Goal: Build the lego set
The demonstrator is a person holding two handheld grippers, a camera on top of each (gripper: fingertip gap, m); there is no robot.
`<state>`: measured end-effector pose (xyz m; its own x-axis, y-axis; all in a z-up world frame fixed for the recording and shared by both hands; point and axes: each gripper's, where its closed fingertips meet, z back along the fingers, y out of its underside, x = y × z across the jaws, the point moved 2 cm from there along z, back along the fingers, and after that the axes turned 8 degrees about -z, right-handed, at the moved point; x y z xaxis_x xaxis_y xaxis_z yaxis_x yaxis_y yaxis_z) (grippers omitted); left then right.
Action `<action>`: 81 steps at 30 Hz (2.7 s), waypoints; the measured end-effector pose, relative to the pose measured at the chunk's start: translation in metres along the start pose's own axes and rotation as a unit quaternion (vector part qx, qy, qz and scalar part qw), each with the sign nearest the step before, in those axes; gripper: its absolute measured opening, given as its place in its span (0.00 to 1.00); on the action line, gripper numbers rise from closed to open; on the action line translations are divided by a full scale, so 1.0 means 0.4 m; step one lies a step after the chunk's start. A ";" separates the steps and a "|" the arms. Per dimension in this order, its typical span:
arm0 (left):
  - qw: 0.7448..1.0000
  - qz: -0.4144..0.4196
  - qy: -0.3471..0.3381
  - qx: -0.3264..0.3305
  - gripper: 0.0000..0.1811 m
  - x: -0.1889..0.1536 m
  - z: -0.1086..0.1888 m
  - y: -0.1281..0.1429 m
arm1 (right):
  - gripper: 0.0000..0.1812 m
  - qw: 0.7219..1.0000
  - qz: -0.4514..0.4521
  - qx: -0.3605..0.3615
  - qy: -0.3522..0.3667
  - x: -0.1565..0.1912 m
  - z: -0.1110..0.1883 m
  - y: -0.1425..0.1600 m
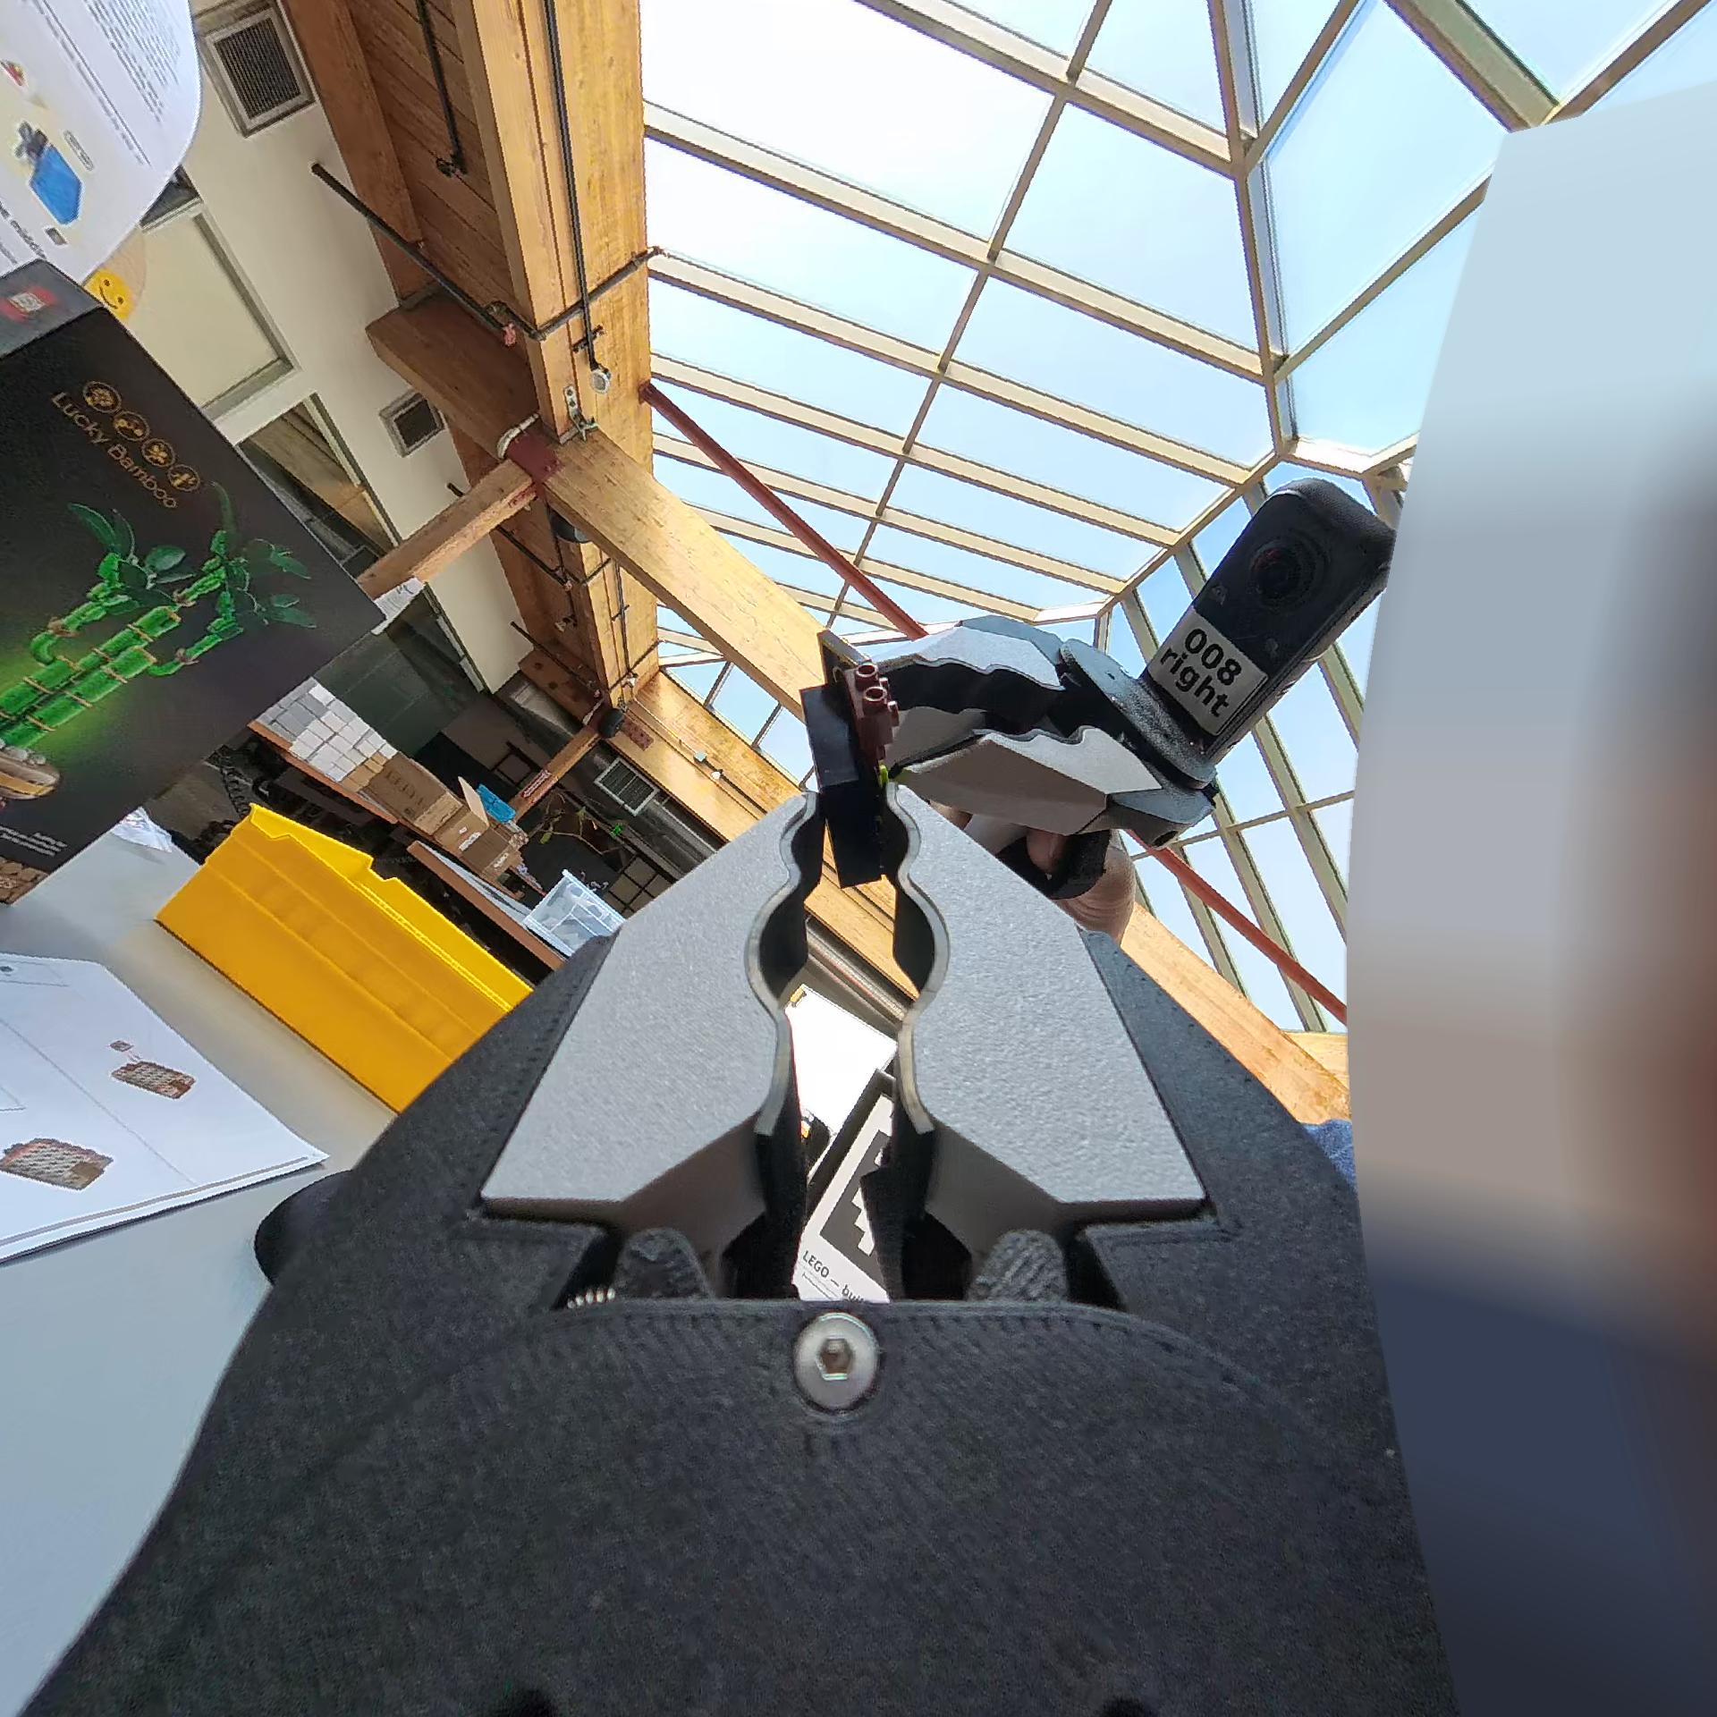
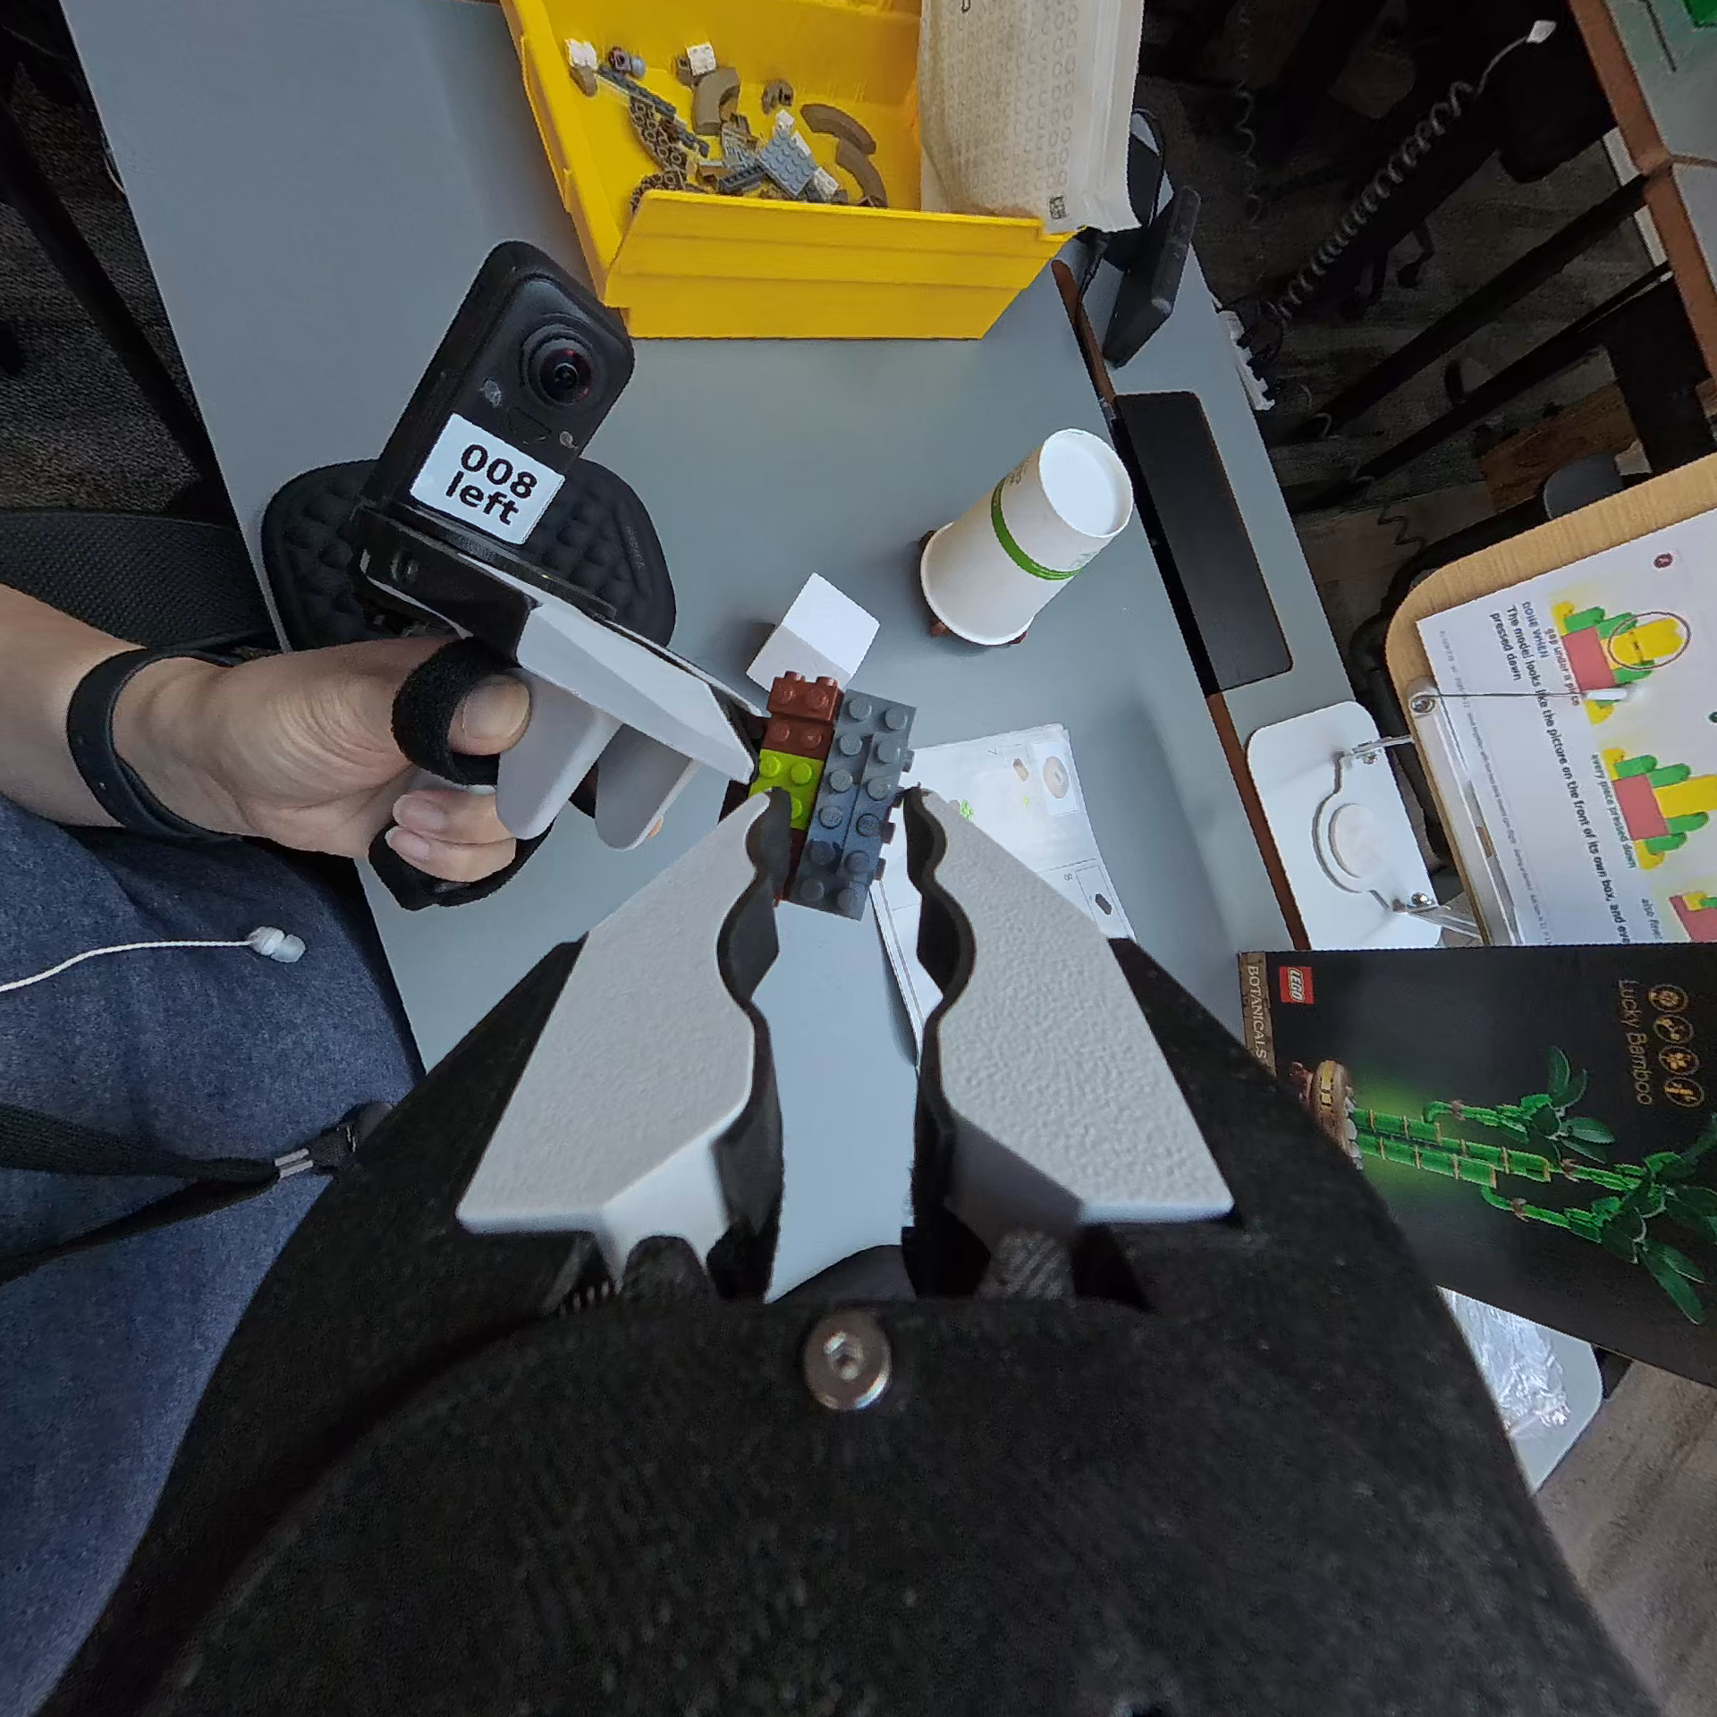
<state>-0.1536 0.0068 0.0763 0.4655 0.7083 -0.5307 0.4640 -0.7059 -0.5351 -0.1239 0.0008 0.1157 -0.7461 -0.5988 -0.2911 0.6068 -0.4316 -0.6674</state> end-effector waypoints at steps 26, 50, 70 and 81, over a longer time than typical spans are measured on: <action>0.999 -0.049 0.017 -0.005 0.05 -0.043 -0.015 -0.014 | 0.07 0.999 0.010 -0.031 0.022 0.004 0.038 -0.042; 0.992 -0.110 0.020 -0.052 0.05 -0.083 -0.030 -0.071 | 0.06 0.979 0.119 -0.079 0.144 0.015 0.066 -0.099; 0.993 -0.078 0.035 -0.087 0.05 -0.090 -0.022 -0.100 | 0.06 0.972 0.126 -0.098 0.174 0.024 0.064 -0.124; 0.993 -0.063 0.029 -0.091 0.06 -0.086 -0.024 -0.100 | 0.05 0.968 0.131 -0.110 0.186 0.023 0.063 -0.123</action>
<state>-0.1809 0.0105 0.1221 0.4355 0.7930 -0.4259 0.6471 -0.6048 -0.4643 -0.1539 -0.0004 0.1631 -0.6461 -0.3666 -0.6695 0.7464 -0.1200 -0.6546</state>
